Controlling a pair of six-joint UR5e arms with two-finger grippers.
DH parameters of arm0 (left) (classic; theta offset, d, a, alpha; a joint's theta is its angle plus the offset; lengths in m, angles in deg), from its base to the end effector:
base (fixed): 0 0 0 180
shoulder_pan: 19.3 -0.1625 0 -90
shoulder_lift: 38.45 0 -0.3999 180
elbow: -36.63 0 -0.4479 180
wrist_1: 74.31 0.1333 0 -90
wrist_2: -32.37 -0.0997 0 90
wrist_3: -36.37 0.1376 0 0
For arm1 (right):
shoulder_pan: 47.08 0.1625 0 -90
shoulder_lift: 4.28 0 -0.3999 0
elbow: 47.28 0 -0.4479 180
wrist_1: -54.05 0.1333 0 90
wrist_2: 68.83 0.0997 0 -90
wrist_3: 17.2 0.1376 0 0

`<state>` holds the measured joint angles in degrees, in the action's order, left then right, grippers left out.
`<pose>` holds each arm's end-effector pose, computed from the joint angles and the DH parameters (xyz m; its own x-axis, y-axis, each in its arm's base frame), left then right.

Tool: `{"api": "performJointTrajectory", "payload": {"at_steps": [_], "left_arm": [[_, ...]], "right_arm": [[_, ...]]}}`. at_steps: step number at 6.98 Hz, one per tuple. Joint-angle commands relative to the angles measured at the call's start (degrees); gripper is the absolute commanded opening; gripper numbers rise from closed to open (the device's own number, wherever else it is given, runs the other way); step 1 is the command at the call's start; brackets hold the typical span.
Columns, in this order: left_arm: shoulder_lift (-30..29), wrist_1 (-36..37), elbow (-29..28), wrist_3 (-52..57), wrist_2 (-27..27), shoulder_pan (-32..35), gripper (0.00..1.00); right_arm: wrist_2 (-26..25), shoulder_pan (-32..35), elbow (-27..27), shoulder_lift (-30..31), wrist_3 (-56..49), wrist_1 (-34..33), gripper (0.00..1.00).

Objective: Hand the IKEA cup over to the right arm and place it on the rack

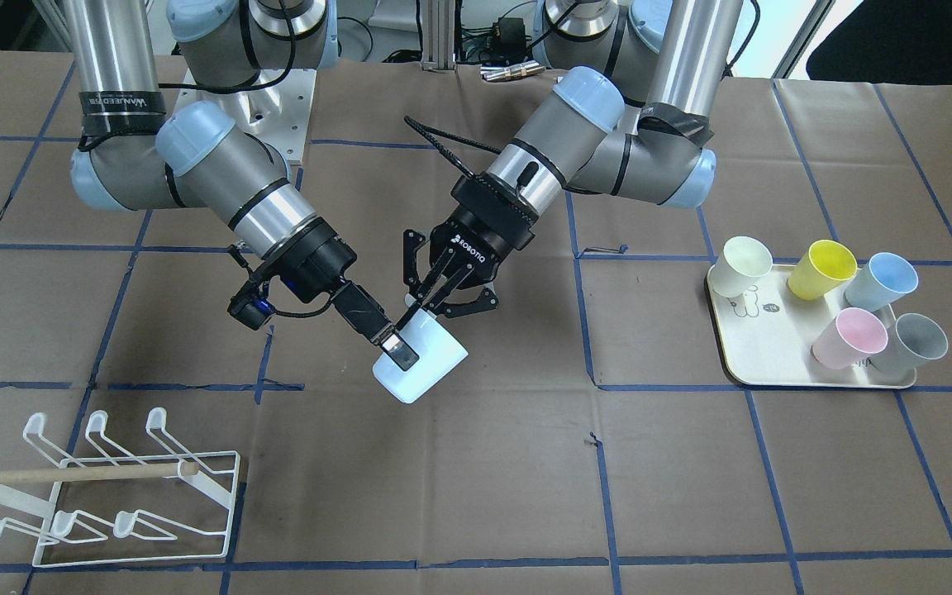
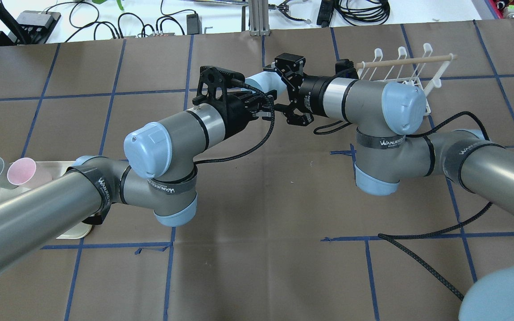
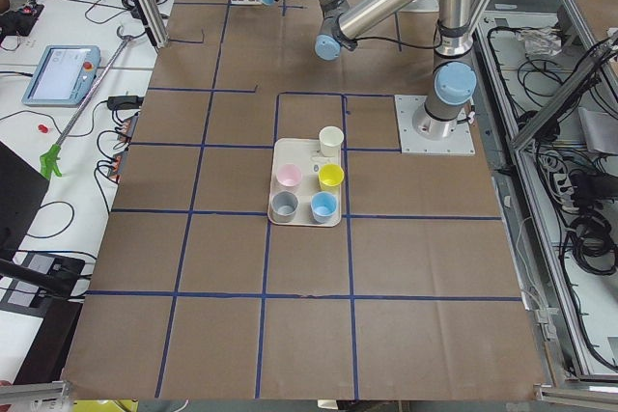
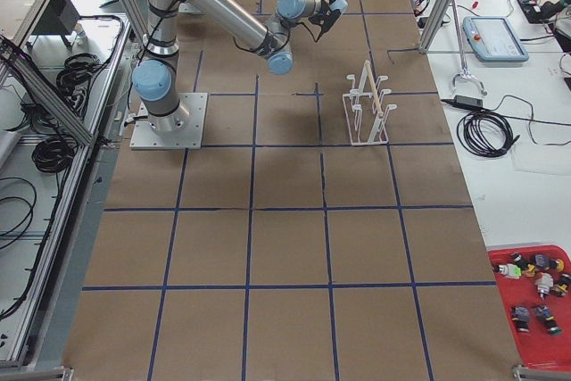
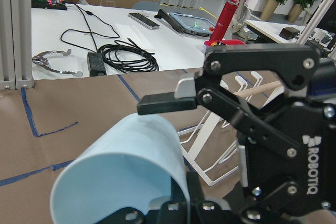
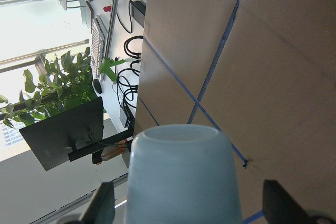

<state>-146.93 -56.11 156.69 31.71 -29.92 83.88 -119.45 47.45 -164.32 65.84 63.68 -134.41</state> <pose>-0.3241 -0.5186 0.2306 -0.7773 0.5507 0.3042 0.0522 0.5383 -0.8411 0.2663 -0.5679 0.2233 -0.1644 0.5240 -0.8357 0.7143 0.6475 0.2655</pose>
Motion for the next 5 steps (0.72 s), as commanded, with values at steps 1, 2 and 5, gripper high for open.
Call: {"api": "performJointTrajectory", "payload": {"at_steps": [1, 2, 5], "left_arm": [[0.0, 0.0, 0.0, 0.0, 0.0, 0.0, 0.00], [0.0, 0.0, -0.1, 0.0, 0.0, 0.0, 0.00], [0.0, -0.1, -0.4, 0.0, -0.1, 0.0, 0.00]], "right_arm": [[0.0, 0.1, 1.5, -1.3, 0.1, 0.5, 0.99], [0.0, 0.0, 1.6, -1.5, 0.1, 0.5, 0.99], [0.0, 0.0, 1.9, -1.8, 0.0, 0.5, 0.99]]}}
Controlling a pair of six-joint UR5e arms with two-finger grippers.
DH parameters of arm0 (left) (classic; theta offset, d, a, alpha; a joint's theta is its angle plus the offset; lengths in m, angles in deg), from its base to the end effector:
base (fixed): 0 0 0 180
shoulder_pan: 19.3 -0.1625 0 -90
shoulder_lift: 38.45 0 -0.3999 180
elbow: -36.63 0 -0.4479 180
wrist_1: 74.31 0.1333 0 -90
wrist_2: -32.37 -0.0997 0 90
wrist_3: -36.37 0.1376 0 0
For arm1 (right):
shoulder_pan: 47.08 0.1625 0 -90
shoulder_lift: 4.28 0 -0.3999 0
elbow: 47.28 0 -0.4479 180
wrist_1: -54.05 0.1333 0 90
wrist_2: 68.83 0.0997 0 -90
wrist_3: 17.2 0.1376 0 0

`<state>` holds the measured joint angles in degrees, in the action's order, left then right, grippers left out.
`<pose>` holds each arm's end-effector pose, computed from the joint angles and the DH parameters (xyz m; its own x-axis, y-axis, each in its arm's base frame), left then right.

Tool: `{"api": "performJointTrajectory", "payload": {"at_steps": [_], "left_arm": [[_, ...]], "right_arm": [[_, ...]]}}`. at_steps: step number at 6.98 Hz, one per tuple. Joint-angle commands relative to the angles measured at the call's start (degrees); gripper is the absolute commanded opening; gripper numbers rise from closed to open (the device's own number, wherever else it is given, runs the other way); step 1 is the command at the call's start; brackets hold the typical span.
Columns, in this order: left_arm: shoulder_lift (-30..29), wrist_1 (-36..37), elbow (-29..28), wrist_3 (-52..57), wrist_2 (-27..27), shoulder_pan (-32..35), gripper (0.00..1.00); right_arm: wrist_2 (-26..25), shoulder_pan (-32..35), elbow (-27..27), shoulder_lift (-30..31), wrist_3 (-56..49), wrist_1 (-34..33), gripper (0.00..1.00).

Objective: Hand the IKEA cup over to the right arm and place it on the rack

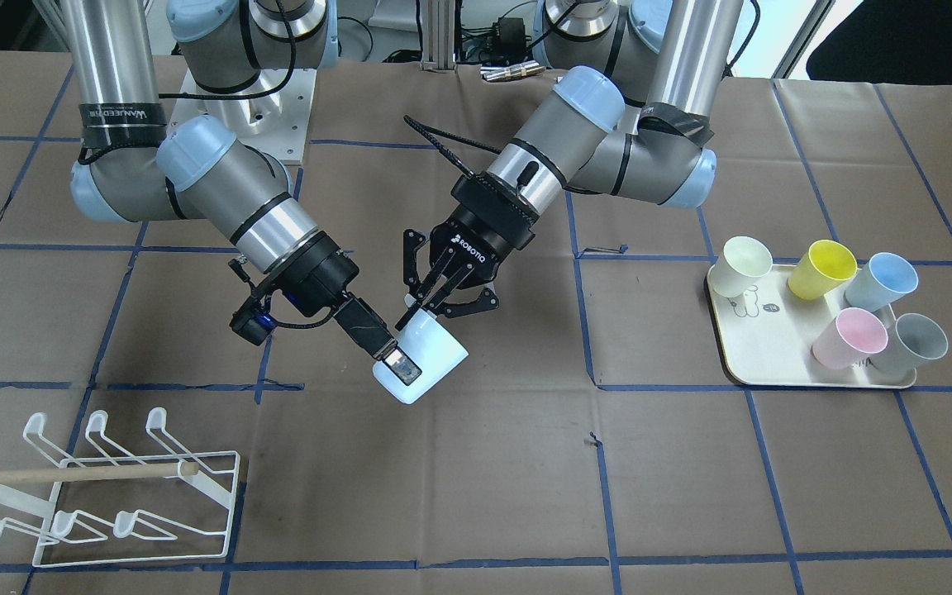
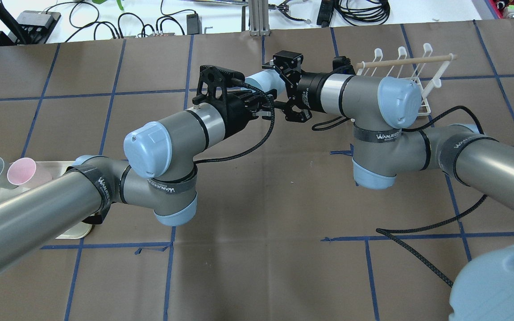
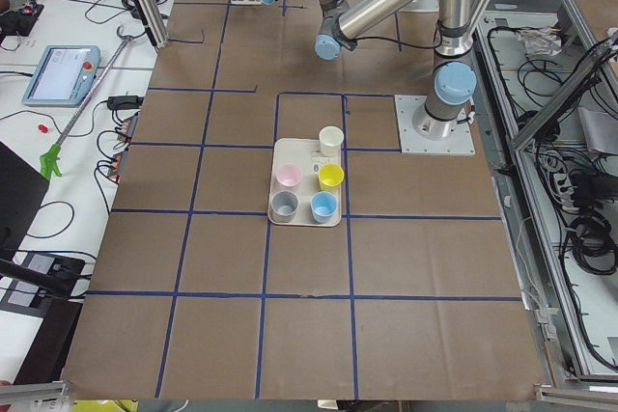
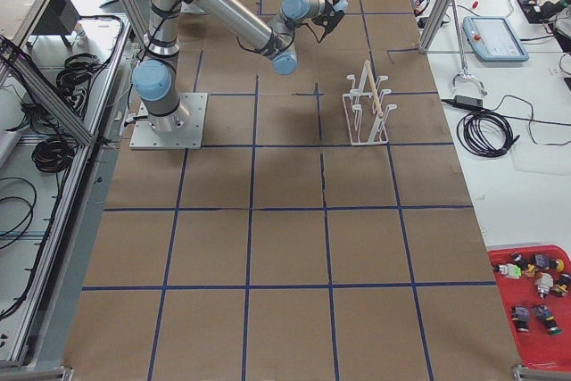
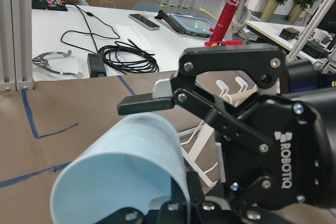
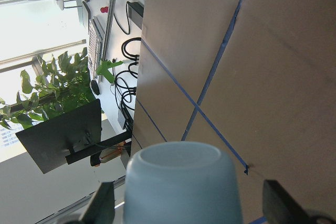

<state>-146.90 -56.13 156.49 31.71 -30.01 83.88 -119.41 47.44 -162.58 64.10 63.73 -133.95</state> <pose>-0.3241 -0.5197 0.2324 -0.7780 0.5508 0.3022 0.0514 0.5353 -0.8431 0.2672 -0.5794 0.2179 -0.1642 0.5312 -0.8312 0.7142 0.6452 0.2713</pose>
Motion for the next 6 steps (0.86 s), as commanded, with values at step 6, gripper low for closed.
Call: {"api": "performJointTrajectory", "payload": {"at_steps": [6], "left_arm": [[-0.1, -0.2, -0.2, 0.0, -0.1, 0.0, 0.04]], "right_arm": [[0.1, -0.1, 0.2, 0.3, 0.3, 0.0, 0.71]]}}
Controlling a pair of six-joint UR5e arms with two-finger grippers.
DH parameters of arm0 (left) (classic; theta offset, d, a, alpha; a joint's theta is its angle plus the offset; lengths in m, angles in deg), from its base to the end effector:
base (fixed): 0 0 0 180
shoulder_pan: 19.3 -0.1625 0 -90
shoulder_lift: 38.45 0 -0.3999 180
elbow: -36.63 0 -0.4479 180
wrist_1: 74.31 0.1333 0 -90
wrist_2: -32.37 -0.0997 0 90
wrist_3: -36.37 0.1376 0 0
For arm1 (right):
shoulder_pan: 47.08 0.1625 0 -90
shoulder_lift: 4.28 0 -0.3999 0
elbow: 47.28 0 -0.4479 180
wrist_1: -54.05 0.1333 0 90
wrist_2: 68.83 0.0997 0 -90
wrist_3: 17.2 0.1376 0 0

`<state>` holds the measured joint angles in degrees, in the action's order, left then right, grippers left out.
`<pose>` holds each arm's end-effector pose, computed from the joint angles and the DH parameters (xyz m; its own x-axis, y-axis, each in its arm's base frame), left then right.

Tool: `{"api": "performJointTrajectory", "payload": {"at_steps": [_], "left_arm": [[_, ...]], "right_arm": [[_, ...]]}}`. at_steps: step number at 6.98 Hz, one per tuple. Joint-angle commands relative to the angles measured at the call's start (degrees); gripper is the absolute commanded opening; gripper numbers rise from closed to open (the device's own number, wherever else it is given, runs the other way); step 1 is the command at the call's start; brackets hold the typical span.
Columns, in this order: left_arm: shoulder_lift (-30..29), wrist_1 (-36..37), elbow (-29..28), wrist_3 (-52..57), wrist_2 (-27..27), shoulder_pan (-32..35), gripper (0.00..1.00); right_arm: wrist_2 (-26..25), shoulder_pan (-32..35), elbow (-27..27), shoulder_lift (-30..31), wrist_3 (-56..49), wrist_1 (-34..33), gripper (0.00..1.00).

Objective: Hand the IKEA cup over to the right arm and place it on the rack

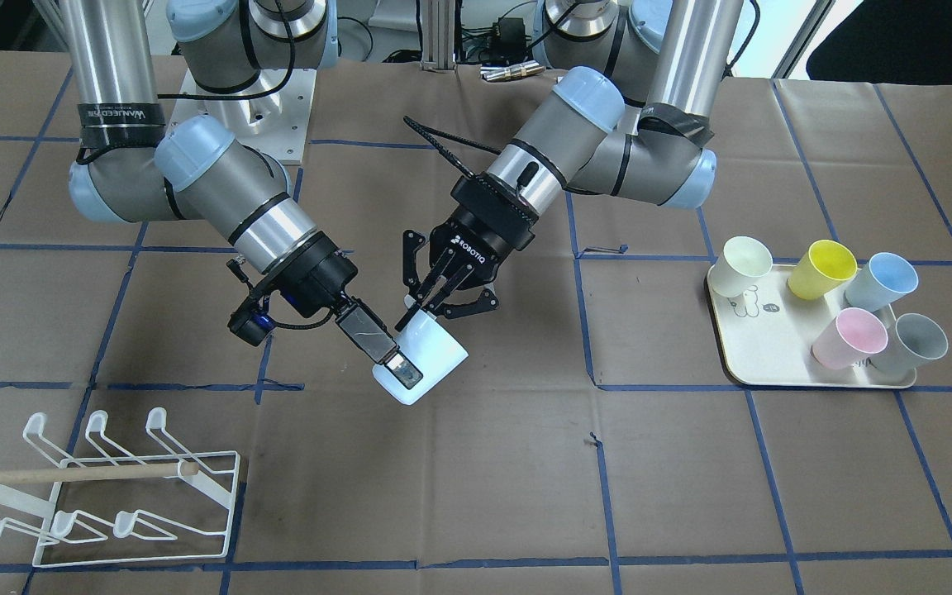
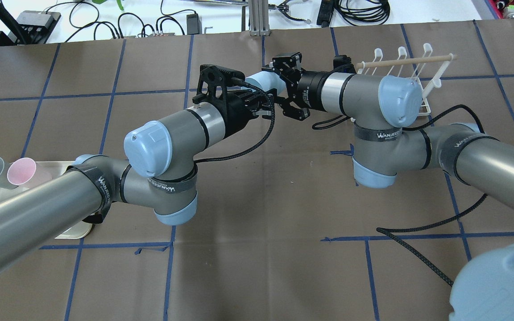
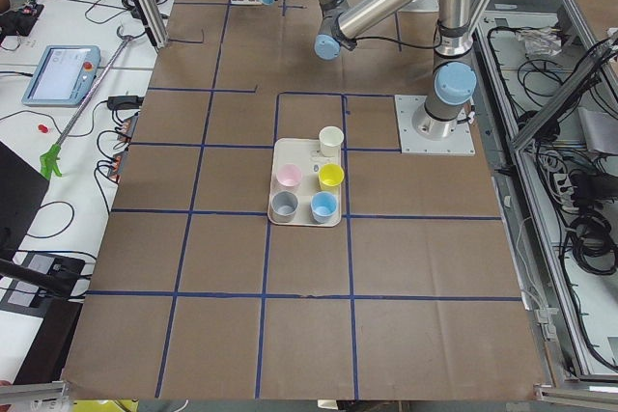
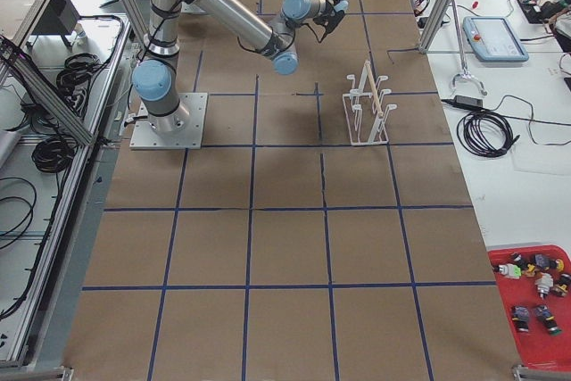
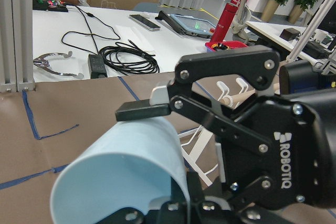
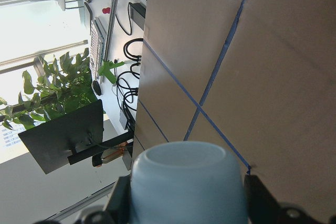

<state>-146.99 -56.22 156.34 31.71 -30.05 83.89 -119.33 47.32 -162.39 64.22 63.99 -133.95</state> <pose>-0.3244 -0.5207 0.2324 -0.7784 0.5503 0.3021 0.0516 0.5356 -0.8429 0.2662 -0.5807 0.2207 -0.1593 0.5299 -0.8330 0.7153 0.6435 0.2726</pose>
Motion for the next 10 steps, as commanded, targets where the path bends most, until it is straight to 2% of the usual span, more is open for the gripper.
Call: {"api": "performJointTrajectory", "payload": {"at_steps": [1, 2, 3, 4, 5, 8, 9, 10], "left_arm": [[0.2, -0.1, 0.0, -0.2, -0.4, 0.0, 0.11], [0.3, -0.1, 0.0, -0.3, -0.6, 0.0, 0.19], [0.3, -0.1, -0.1, -0.3, -0.7, 0.0, 0.32], [0.3, -0.1, -0.1, -0.4, -0.6, 0.0, 0.89], [0.5, -0.2, -0.1, -0.7, -0.6, -0.3, 0.99], [3.3, -1.8, 1.2, -0.6, -0.5, -5.3, 0.99], [6.3, -3.7, 3.7, -0.4, -0.6, -7.5, 0.99], [10.3, -9.9, 4.8, 0.1, -0.7, -9.4, 0.99]], "right_arm": [[0.1, 0.0, 0.0, 0.2, 0.0, 0.0, 0.68], [0.2, -0.1, 0.0, 0.2, 0.0, 0.0, 0.66], [0.1, -0.1, 0.1, 0.3, 0.0, 0.0, 0.66], [0.2, -0.2, 0.1, 0.3, 0.0, 0.1, 0.66], [0.2, -0.2, 0.1, 0.3, 0.0, 0.1, 0.66], [0.2, -0.4, 0.1, 0.3, 0.0, 0.1, 0.61], [0.2, -0.4, 0.4, 0.3, -0.1, 0.1, 0.58], [0.1, -0.9, 1.1, 0.3, -0.5, 0.1, 0.57]]}}
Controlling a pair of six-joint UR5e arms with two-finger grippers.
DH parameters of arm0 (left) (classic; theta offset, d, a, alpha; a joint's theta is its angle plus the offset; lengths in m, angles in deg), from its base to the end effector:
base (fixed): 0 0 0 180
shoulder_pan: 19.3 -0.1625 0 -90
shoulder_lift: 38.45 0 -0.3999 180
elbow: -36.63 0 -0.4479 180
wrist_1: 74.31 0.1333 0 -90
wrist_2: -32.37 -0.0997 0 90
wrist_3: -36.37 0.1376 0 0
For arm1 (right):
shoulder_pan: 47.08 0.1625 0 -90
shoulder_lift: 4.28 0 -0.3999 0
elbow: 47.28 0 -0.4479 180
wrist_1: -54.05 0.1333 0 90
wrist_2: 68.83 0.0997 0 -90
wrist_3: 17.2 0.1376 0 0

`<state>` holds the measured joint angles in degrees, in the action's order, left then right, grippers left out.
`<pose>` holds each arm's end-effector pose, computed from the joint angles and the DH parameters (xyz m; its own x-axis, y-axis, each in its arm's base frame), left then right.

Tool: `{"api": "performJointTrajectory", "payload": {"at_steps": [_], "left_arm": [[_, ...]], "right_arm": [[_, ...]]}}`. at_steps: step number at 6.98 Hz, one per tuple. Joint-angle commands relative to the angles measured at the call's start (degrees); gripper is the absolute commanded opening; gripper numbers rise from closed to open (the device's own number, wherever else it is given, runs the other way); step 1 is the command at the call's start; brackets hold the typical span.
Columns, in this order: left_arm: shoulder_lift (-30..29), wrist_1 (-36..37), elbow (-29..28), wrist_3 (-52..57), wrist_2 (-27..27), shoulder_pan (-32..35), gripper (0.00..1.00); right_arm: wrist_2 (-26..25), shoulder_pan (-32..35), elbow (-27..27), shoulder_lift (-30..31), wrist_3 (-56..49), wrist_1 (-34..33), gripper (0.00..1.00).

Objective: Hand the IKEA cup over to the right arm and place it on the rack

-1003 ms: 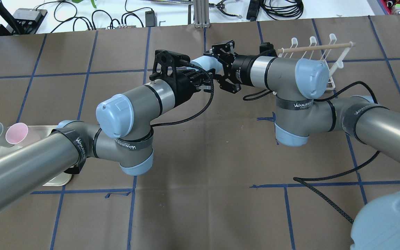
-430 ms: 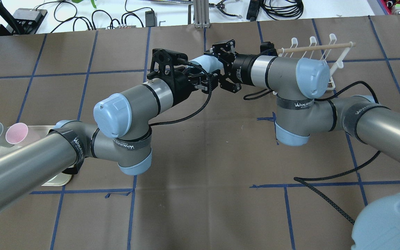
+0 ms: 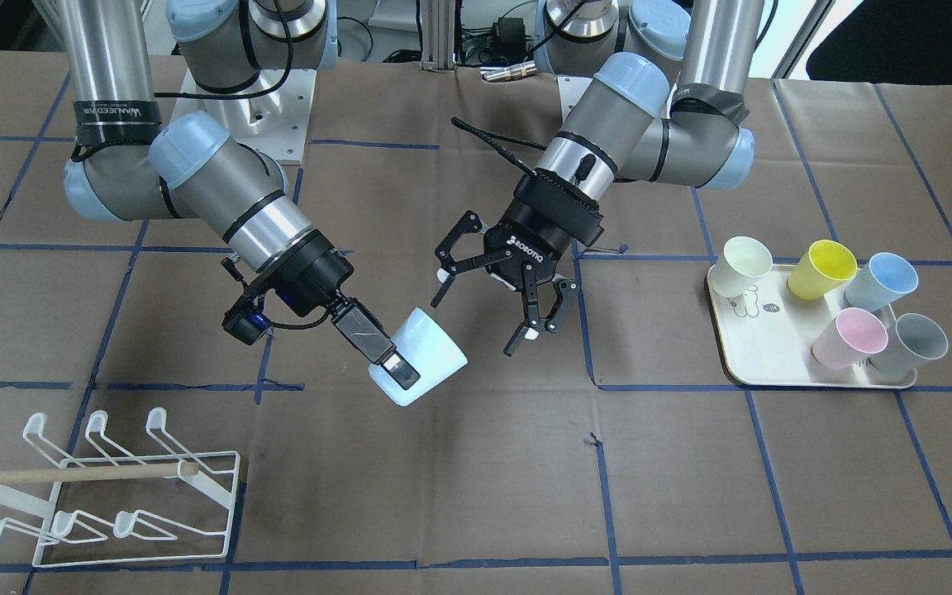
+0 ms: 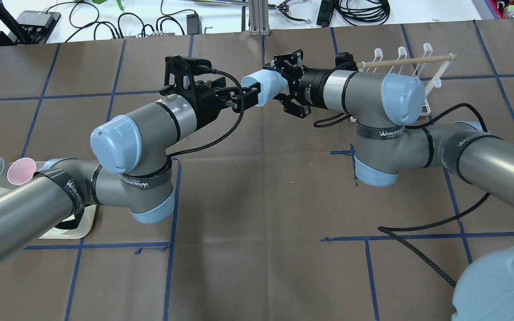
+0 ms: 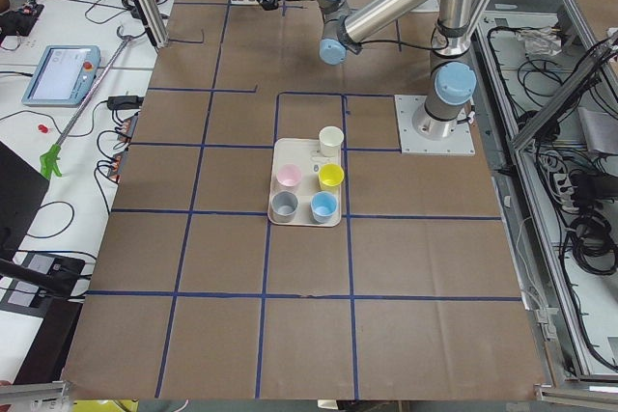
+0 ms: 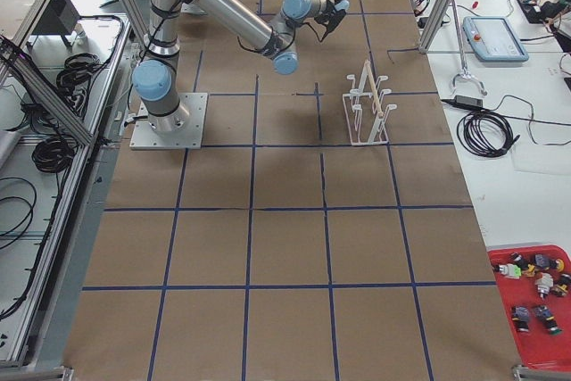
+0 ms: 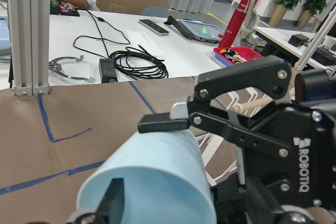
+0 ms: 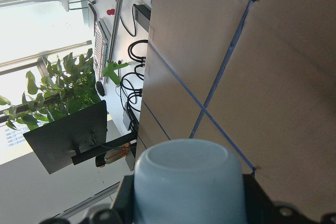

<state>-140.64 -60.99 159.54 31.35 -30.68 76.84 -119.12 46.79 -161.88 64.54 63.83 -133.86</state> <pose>-0.2542 -0.5333 0.2563 -0.8468 0.4307 0.3122 -0.0178 0.5635 -0.8259 0.2613 -0.5853 0.2281 -0.1553 0.5184 -0.8409 0.7181 0.6438 0.2643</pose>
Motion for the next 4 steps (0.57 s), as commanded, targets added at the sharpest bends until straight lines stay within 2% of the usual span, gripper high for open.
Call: {"api": "performJointTrajectory", "payload": {"at_steps": [1, 2, 3, 4], "left_arm": [[8.8, -15.0, 1.5, 1.1, -0.1, -4.2, 0.99], [13.5, -25.7, 0.9, 1.1, -0.2, -5.9, 0.99], [18.0, -38.9, -0.6, 1.2, -1.2, -7.8, 0.99], [20.6, -54.2, -4.9, 1.2, -4.0, -8.4, 0.99]], "right_arm": [[-0.2, -0.9, 1.3, 0.0, -0.8, -0.1, 0.52], [-0.2, -2.4, 1.7, 0.1, -1.5, -0.1, 0.43], [-0.3, -4.7, 1.8, 0.2, -7.0, -0.2, 0.41], [-1.0, -6.4, 1.9, 0.2, -13.6, -1.0, 0.38]]}}
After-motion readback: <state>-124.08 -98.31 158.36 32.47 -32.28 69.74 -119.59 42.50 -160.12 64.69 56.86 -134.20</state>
